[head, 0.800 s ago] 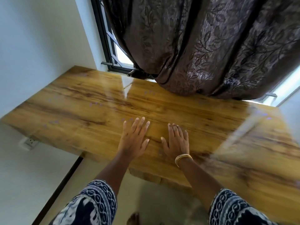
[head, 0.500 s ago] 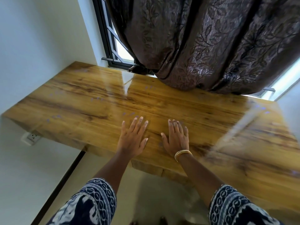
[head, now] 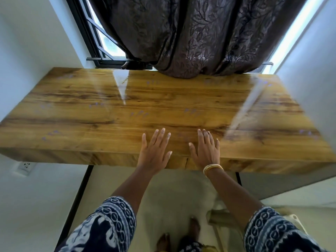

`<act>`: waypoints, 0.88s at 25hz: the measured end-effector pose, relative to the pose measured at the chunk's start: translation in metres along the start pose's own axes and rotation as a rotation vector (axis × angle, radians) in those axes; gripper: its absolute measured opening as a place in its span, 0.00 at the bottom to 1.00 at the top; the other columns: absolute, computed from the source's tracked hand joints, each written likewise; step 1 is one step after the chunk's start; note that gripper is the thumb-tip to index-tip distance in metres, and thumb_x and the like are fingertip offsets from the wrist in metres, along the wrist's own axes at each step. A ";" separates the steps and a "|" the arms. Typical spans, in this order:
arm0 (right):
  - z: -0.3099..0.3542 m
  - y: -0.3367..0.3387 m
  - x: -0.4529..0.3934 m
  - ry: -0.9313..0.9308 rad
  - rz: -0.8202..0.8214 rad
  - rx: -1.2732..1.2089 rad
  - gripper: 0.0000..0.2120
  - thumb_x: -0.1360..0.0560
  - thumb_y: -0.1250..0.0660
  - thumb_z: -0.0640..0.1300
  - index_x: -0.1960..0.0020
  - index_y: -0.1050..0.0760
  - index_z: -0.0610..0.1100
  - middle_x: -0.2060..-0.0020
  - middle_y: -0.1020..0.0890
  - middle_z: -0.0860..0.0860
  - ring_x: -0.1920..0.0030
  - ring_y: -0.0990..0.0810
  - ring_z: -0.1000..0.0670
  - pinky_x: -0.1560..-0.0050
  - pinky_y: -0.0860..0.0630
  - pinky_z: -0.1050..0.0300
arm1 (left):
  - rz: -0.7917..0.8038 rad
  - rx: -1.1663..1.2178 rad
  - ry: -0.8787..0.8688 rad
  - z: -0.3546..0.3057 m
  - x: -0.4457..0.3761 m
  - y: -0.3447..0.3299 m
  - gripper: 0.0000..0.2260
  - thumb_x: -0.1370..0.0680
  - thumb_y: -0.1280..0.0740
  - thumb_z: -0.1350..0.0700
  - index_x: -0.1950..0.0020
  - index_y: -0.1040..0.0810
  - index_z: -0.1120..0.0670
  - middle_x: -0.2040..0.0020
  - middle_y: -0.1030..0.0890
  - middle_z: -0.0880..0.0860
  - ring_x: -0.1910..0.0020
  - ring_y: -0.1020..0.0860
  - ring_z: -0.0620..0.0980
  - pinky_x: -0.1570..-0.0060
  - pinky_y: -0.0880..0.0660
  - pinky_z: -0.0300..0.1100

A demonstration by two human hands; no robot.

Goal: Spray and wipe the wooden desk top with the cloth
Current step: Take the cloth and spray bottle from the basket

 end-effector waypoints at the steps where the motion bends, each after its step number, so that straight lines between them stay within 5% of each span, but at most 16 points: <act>1: -0.005 0.000 0.011 -0.017 -0.013 -0.007 0.34 0.23 0.53 0.61 0.24 0.39 0.42 0.27 0.32 0.43 0.25 0.36 0.42 0.29 0.41 0.37 | 0.009 0.017 -0.018 -0.008 0.004 -0.001 0.30 0.20 0.52 0.41 0.21 0.45 0.53 0.21 0.44 0.56 0.22 0.44 0.56 0.30 0.46 0.66; 8: -0.047 0.005 0.082 -0.077 -0.176 -0.019 0.29 0.22 0.48 0.57 0.28 0.34 0.40 0.41 0.25 0.43 0.44 0.25 0.41 0.44 0.29 0.44 | 0.003 0.078 -0.110 -0.079 0.042 -0.017 0.31 0.20 0.48 0.42 0.20 0.46 0.54 0.20 0.46 0.56 0.22 0.46 0.55 0.28 0.51 0.64; 22: -0.216 -0.066 0.263 -0.259 -0.022 -0.158 0.23 0.25 0.45 0.54 0.39 0.28 0.40 0.47 0.25 0.42 0.47 0.27 0.40 0.47 0.29 0.44 | 0.224 0.150 -0.184 -0.283 0.158 -0.100 0.29 0.20 0.46 0.45 0.22 0.42 0.55 0.22 0.41 0.58 0.24 0.40 0.55 0.30 0.46 0.66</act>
Point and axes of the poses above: each hand's wrist, its own x-axis away from the middle knuckle, its own y-axis out of the back of the hand, z = x × y, the point moved 8 cm from there along -x, towards the middle knuckle
